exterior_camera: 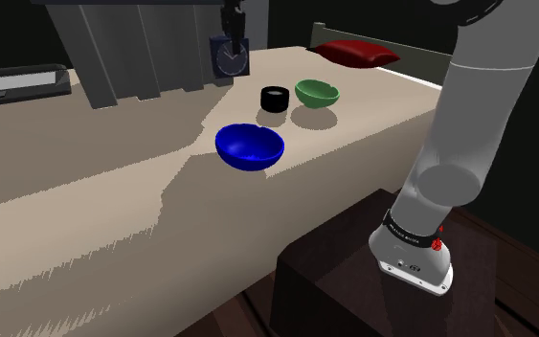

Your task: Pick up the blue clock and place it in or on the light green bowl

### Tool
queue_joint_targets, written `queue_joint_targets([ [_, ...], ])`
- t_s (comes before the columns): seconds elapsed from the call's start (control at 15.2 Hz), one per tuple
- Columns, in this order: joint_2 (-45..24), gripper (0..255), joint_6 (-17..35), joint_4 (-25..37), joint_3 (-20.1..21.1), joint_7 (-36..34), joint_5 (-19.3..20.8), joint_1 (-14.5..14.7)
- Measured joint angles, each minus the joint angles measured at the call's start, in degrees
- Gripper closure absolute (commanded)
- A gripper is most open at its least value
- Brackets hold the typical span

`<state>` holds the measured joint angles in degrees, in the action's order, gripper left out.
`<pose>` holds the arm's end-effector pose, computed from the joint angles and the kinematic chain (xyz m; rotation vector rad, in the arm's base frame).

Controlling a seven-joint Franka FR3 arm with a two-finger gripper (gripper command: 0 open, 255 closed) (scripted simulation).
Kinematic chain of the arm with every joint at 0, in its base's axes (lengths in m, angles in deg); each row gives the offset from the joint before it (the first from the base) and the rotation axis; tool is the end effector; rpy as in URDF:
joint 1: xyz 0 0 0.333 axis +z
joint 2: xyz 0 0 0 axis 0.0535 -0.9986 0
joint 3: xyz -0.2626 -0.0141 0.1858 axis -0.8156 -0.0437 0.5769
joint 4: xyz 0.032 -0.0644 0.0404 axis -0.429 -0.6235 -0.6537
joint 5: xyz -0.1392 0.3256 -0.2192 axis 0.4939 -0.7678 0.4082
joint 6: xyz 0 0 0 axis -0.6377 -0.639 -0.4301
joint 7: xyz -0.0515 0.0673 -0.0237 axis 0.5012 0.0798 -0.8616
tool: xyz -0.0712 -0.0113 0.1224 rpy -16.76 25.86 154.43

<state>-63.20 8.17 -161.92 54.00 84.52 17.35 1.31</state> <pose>0.6209 0.0567 0.5947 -2.6841 -1.6298 -0.0196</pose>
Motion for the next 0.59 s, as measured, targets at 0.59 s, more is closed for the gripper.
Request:
queue_joint_targets([
  [0.59,9.20,255,1.76,-11.03,-5.14,11.07,-0.19,-5.92],
])
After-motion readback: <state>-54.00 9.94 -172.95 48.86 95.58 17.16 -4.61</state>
